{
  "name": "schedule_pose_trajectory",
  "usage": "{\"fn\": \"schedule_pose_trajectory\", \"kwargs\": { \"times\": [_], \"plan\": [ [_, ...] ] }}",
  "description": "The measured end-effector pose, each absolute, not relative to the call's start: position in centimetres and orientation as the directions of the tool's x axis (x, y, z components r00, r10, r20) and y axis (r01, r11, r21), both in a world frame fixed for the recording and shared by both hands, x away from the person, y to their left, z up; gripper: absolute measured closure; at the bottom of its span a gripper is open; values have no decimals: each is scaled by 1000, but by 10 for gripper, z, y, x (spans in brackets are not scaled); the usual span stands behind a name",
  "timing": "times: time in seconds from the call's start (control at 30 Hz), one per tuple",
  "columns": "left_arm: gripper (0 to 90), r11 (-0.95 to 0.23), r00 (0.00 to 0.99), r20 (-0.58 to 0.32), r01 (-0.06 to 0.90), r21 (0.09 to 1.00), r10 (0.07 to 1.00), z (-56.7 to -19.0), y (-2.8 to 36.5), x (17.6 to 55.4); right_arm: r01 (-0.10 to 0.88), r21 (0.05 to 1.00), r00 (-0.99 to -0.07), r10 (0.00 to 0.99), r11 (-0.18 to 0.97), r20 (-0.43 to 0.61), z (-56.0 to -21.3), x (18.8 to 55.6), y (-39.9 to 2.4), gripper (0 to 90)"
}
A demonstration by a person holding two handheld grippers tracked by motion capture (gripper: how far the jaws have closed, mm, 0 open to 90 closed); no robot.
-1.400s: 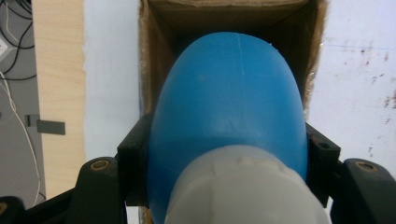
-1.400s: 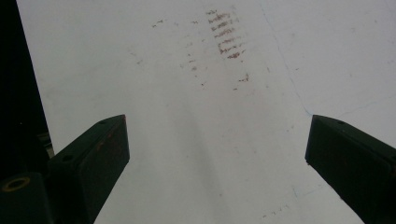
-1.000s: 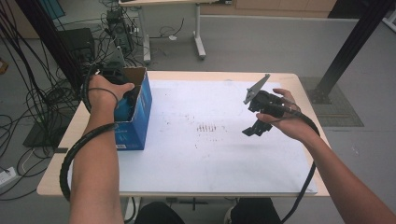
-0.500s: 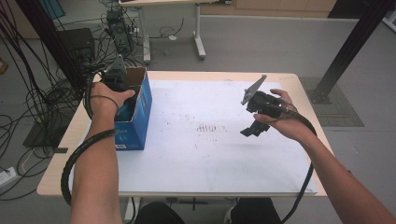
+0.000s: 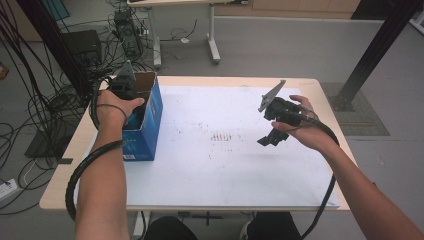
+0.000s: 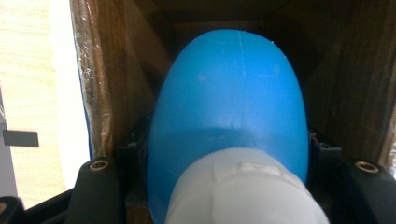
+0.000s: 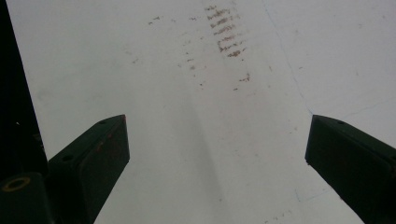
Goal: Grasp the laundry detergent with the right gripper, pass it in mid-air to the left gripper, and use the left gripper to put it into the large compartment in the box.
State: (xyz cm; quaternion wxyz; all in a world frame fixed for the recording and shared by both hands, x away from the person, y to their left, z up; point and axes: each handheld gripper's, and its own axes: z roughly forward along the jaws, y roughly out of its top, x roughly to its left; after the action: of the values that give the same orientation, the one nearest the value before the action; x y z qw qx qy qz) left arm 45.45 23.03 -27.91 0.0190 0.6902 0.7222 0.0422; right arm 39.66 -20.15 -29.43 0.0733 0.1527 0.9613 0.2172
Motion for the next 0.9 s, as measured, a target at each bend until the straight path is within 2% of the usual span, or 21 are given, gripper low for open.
{"fn": "schedule_pose_trajectory", "kwargs": {
  "times": [0.9],
  "plan": [
    [362,52,-55,31,995,89,998,-280,230,455,268,438,-940,333,858,-78,-290,398,-204,63]
  ]
}}
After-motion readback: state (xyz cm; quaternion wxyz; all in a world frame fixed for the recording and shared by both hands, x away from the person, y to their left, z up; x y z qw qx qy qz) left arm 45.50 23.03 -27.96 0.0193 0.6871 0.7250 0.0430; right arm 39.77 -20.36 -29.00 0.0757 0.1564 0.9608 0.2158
